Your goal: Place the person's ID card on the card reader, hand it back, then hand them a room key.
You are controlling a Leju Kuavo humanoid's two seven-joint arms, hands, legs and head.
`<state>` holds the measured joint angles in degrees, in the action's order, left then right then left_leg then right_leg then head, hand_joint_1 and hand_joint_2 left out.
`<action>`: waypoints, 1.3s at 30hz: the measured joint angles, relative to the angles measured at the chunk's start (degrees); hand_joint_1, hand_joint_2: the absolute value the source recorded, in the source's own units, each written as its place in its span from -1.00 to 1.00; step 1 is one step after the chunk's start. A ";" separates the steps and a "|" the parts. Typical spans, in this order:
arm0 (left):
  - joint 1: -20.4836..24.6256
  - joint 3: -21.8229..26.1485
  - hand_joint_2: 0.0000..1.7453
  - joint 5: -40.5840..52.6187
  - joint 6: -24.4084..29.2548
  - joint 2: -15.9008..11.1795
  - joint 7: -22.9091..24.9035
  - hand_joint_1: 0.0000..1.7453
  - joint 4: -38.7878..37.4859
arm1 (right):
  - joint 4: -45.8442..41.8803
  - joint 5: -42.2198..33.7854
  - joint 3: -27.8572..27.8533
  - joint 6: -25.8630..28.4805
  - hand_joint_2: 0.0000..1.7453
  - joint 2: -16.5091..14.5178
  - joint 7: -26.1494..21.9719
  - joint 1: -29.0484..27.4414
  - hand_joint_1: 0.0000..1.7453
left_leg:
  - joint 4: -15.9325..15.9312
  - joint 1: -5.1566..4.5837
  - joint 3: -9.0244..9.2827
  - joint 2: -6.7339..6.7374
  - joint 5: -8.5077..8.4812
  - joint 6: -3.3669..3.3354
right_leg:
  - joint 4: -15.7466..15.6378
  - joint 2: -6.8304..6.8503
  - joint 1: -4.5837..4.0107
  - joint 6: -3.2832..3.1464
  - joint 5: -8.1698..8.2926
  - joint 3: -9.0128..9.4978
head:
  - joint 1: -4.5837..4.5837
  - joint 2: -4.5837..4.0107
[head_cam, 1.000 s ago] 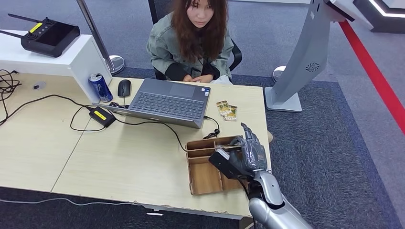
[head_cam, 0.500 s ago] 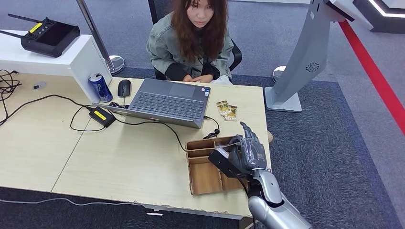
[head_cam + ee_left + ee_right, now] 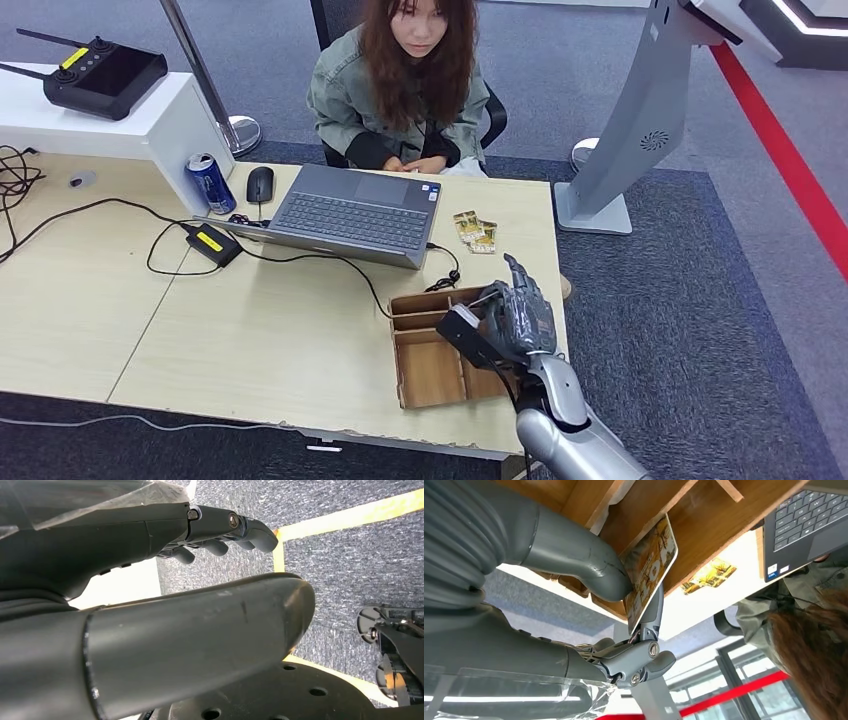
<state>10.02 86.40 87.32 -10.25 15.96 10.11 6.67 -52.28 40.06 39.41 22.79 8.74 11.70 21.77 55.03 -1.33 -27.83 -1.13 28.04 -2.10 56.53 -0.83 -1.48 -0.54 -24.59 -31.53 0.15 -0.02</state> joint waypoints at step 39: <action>-0.02 0.56 -1.00 0.00 0.13 0.23 0.60 -1.00 -0.02 | -16.60 -24.10 -4.01 2.55 1.00 0.13 -1.42 12.61 1.00 | 0.00 0.00 -0.04 0.02 -0.01 0.01 | 0.03 -0.01 0.01 -0.01 0.01 -0.05 | 0.01 0.00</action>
<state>10.00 86.96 87.32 -10.11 16.19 10.71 6.65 -68.88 15.96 35.41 25.34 8.86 10.28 34.38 55.03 -1.33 -27.88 -1.11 28.03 -2.09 56.56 -0.84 -1.48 -0.54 -24.58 -31.58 0.16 -0.02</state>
